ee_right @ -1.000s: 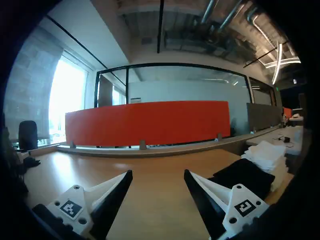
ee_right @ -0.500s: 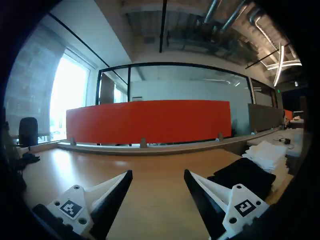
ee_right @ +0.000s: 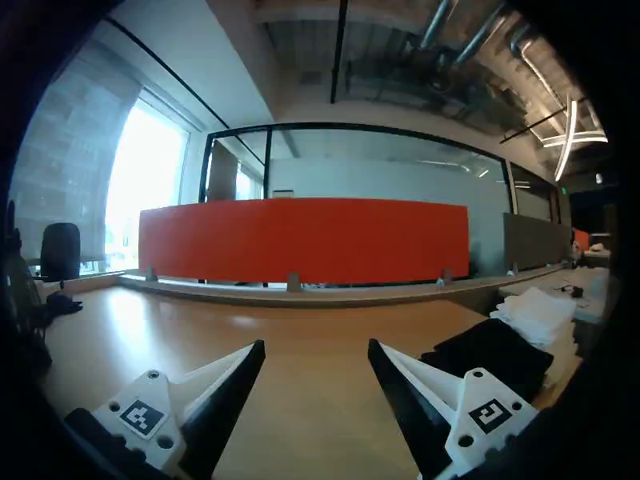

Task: Fold towel

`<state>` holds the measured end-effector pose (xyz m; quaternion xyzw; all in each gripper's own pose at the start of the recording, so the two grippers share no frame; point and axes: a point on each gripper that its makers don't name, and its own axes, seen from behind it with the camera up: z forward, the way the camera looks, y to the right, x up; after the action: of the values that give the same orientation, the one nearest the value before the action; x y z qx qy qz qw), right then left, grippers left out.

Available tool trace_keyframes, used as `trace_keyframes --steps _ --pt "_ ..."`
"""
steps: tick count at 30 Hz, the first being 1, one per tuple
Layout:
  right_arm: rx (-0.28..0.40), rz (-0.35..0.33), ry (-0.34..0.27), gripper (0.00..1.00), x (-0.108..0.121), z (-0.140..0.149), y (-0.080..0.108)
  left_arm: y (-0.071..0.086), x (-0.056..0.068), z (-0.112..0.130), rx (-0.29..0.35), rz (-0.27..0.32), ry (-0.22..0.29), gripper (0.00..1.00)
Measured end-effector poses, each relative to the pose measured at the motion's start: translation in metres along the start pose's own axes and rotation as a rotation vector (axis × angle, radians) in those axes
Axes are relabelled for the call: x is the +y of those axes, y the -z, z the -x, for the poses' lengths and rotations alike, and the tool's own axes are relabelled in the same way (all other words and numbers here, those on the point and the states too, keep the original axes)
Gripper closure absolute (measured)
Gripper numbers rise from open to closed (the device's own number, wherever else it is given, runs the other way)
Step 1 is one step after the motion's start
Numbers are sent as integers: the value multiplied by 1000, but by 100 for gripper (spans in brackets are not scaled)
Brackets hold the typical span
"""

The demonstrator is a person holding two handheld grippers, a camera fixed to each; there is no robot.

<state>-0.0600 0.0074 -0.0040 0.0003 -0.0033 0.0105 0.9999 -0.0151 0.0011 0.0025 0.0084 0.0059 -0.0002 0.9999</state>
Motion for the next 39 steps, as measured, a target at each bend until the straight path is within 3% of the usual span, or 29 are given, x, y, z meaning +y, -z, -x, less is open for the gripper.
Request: trace_keyframes --steps 39 --pt "-2 1 0 0 0 2 -1 1 -1 -6 -2 0 0 6"
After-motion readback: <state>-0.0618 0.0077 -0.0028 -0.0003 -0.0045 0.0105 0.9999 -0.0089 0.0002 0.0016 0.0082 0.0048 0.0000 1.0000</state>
